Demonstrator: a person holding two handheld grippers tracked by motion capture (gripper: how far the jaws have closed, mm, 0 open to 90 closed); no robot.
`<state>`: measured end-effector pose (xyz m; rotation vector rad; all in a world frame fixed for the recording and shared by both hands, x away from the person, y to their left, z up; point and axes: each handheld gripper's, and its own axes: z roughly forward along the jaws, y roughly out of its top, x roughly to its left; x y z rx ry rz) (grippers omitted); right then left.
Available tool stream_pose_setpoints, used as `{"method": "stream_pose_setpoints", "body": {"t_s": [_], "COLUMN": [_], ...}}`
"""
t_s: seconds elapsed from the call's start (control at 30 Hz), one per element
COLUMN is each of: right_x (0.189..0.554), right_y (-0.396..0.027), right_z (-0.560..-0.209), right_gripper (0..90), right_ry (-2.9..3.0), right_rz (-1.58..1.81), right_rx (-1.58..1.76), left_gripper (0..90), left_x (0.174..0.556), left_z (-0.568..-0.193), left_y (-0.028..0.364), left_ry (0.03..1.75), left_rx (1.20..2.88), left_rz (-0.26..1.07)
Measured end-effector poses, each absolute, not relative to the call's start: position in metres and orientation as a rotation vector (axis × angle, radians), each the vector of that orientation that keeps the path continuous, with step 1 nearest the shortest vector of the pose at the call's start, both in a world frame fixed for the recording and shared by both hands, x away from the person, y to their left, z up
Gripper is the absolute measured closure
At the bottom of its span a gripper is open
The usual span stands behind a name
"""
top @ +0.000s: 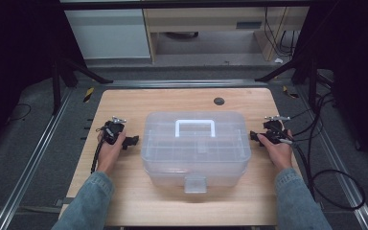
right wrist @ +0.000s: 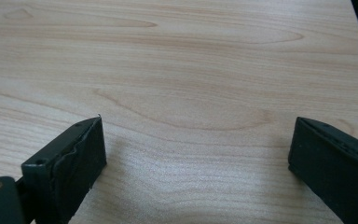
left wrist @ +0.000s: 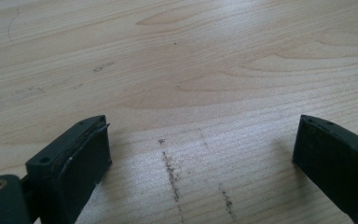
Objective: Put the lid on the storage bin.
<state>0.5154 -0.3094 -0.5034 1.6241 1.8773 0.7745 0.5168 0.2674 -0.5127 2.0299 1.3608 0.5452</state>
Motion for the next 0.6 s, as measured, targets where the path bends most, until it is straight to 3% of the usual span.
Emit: {"method": "stream_pose_setpoints", "body": {"t_s": [0.6], "right_x": [0.501], "right_y": [-0.306], "right_z": [-0.505], "right_gripper": [0.7], "right_ry": [1.855], "right_rz": [0.769], "right_rx": [1.640], "left_gripper": [0.0], "left_x": [0.512], "left_z": [-0.517], "left_y": [0.267], "left_ry": [1.351], "left_rx": [1.998], "left_rz": [0.563]}}
